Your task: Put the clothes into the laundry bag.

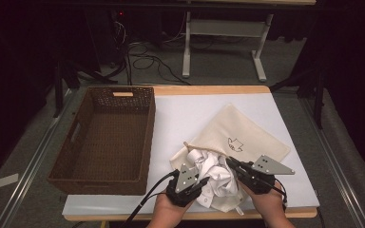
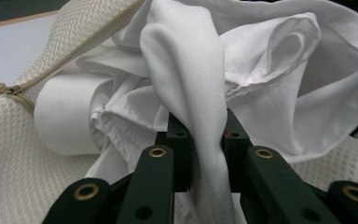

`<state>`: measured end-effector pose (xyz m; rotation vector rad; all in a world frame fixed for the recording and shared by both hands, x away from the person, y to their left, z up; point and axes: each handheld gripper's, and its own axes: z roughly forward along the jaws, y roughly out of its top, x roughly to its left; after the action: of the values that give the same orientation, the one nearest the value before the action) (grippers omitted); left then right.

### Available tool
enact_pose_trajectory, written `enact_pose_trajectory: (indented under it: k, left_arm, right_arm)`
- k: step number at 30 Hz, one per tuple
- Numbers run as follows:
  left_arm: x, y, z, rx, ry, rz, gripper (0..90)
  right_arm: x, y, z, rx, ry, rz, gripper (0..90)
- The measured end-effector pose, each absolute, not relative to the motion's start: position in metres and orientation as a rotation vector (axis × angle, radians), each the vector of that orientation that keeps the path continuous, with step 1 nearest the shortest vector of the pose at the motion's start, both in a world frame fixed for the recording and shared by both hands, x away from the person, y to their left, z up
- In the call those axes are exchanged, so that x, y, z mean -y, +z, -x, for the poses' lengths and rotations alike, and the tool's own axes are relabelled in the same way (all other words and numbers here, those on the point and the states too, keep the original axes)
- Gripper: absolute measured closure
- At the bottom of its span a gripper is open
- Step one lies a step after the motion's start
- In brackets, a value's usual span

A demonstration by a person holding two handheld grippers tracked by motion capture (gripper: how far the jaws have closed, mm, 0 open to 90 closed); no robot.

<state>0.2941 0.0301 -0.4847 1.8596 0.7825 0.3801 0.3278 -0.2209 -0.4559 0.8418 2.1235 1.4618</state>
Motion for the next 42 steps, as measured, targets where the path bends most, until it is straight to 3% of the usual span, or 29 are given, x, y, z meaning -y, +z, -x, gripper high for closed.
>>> enact_pose_trajectory:
  k: [18,21,22,25,29,32,33,34,39,40,42]
  left_arm:
    - [0.013,-0.505,-0.355,-0.914,0.444,-1.918,73.7]
    - [0.01,-0.503,-0.351,-0.909,0.448,-1.916,64.2]
    - [0.005,-0.501,-0.346,-0.901,0.453,-1.906,54.4]
    - [-0.003,-0.498,-0.338,-0.904,0.456,-1.886,42.9]
    - [-0.018,-0.495,-0.323,-0.918,0.487,-1.872,32.7]
    - [-0.029,-0.504,-0.319,-0.952,0.405,-1.91,24.1]
    - [-0.03,-0.508,-0.319,-0.954,0.367,-1.917,24.1]
    - [-0.032,-0.517,-0.317,-0.929,0.3,-1.954,31.4]
    - [-0.028,-0.523,-0.318,-0.906,0.251,-1.995,39.6]
    - [-0.027,-0.523,-0.319,-0.899,0.24,-1.989,50.0]
    - [-0.024,-0.524,-0.321,-0.907,0.223,-1.996,59.7]
  right_arm:
    - [0.225,-0.454,-0.331,-2.1,1.467,-0.852,87.8]
    - [0.226,-0.454,-0.331,-2.097,1.47,-0.868,87.8]
    - [0.227,-0.455,-0.331,-2.099,1.468,-0.863,87.8]
    - [0.226,-0.456,-0.332,-2.107,1.461,-0.862,87.8]
    - [0.224,-0.456,-0.331,-2.106,1.458,-0.855,87.8]
    - [0.225,-0.456,-0.33,-2.105,1.452,-0.865,87.7]
    - [0.225,-0.456,-0.33,-2.105,1.452,-0.865,87.7]
    - [0.224,-0.457,-0.33,-2.111,1.453,-0.859,87.8]
    - [0.222,-0.458,-0.331,-2.124,1.442,-0.851,87.8]
    - [0.221,-0.459,-0.331,-2.122,1.437,-0.856,87.8]
    - [0.221,-0.459,-0.331,-2.124,1.434,-0.857,87.8]
